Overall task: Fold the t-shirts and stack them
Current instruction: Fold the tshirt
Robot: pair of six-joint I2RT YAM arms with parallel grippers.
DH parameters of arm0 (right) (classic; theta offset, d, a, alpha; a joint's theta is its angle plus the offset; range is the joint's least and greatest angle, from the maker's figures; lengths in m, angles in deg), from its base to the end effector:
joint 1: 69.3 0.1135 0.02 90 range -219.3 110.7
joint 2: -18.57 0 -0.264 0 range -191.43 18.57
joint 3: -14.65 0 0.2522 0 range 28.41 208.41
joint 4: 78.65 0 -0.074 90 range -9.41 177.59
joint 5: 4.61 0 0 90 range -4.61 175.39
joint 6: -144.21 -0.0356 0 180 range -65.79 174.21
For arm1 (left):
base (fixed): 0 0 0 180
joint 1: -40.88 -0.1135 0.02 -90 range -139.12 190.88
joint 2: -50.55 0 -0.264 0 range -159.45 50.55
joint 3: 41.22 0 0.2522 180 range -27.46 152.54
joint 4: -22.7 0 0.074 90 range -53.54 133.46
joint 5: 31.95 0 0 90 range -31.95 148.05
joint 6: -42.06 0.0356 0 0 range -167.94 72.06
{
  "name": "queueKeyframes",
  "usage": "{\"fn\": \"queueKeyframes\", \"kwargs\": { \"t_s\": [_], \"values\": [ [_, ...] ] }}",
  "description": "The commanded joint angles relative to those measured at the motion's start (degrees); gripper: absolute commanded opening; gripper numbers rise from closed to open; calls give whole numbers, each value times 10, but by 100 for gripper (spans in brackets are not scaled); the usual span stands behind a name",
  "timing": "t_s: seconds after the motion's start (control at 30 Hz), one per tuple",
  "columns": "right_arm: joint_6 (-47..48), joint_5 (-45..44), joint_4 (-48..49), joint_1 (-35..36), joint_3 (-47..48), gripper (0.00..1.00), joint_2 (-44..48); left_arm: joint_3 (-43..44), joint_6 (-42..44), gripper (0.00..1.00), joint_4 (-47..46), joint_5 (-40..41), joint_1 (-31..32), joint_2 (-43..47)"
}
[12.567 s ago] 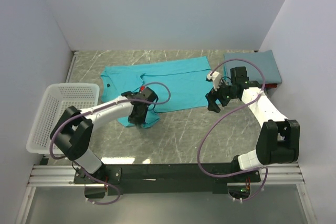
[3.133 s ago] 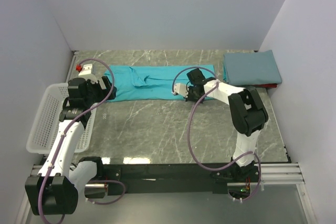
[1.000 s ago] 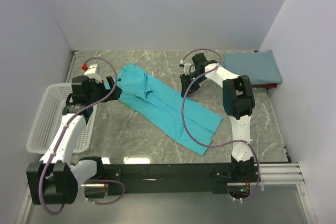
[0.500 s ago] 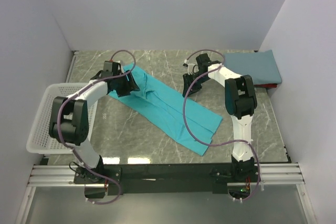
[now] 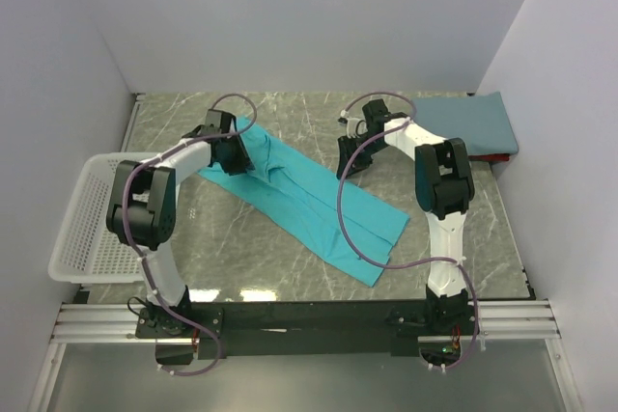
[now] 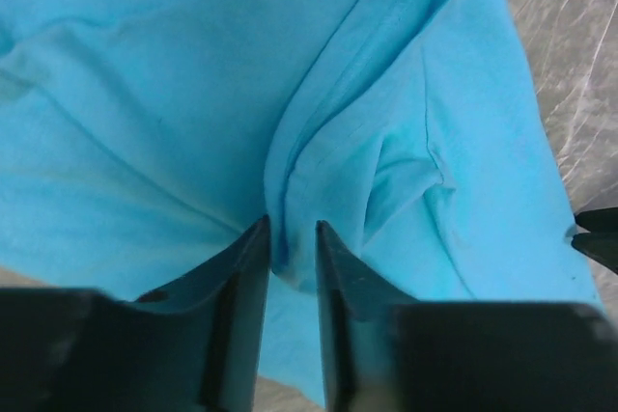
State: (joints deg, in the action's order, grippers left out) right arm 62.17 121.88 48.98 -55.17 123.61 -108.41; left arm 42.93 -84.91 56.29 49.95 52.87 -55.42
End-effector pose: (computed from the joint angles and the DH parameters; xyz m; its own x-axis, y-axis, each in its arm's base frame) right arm 0.4342 0.1311 0.1497 -0.8507 -0.3290 -0.4100 -0.5126 0.6920 0.5083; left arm 0.3793 -0.0857 0.1836 -0.8141 -0.4358 -0.3838 -0.2575 0.8633 -0.4341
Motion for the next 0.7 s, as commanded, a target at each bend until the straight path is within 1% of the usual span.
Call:
{"fn": "queueKeyframes", "kwargs": {
  "t_s": [0.0, 0.03, 0.1, 0.13, 0.17, 0.33, 0.4, 0.6, 0.67],
  "values": [
    [7, 1, -9, -9, -10, 38, 23, 35, 1, 29, -2, 5, 7, -13],
    [8, 1, -9, -9, -10, 38, 23, 43, 3, 22, -1, 5, 9, -18],
    [9, 2, -9, -10, -12, 38, 23, 50, 7, 13, 0, -5, 15, -21],
    [9, 2, -9, -10, -12, 38, 23, 56, 11, 3, 0, -11, 17, -24],
    [9, 3, -9, -11, -11, 38, 23, 59, 13, 1, -1, -17, 19, -25],
    [9, 3, -9, -11, -10, 38, 23, 65, 35, 1, -27, -76, 37, -24],
    [9, 3, -9, -12, -10, 38, 23, 72, 38, 1, -33, -84, 49, -27],
    [11, 3, -10, -16, -10, 38, 23, 123, 44, 1, -28, -123, 78, -64],
    [13, 3, -12, -16, -10, 38, 23, 154, 45, 7, -18, -131, 84, -88]
  ]
}}
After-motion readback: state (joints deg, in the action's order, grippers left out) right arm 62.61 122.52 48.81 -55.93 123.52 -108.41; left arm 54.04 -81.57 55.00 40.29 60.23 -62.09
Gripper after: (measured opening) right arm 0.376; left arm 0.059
